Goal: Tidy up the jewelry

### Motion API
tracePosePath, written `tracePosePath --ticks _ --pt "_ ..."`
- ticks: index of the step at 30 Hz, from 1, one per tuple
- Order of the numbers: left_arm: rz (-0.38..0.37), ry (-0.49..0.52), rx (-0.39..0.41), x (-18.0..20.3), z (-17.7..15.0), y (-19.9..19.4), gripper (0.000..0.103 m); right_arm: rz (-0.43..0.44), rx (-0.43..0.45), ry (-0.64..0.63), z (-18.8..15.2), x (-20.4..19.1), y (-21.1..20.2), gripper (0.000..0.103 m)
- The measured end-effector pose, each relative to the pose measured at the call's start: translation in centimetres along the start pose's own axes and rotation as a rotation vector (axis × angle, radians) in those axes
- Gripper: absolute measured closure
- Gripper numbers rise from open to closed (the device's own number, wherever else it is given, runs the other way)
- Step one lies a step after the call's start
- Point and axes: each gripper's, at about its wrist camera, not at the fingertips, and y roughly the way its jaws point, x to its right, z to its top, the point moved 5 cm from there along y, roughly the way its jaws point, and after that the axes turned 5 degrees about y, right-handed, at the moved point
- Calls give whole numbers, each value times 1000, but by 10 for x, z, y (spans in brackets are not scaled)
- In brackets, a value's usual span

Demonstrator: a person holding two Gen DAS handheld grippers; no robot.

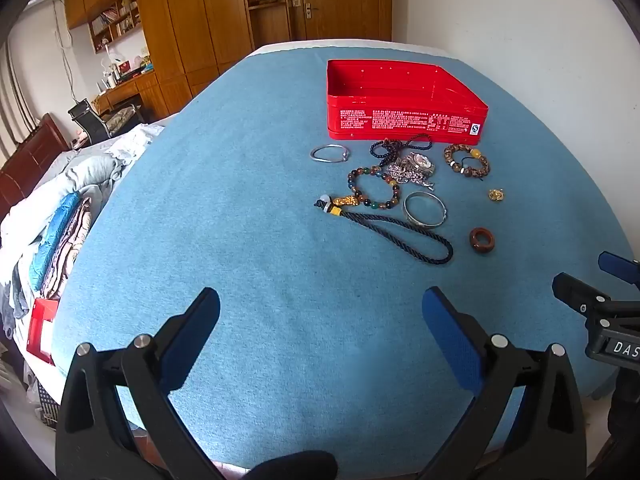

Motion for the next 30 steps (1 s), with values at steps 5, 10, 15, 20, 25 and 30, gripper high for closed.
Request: tracePosePath --ticks 5,10,15,20,25,30 --pt "0 -1 2 0 0 0 3 0 3 0 0 0 0 4" --pt "-2 -2 3 -2 -1 1 3 3 1 1 0 1 0 4" --pt "2 0 3 0 0 0 3 4 2 2 0 1 0 4" --pt "2 -1 2 0 0 0 3 4 2 2 0 1 -1 4" --pt "1 0 2 -1 1 0 3 6 2 2 0 1 -1 4" --pt "2 -1 3 0 0 0 3 6 2 2 0 1 -1 4"
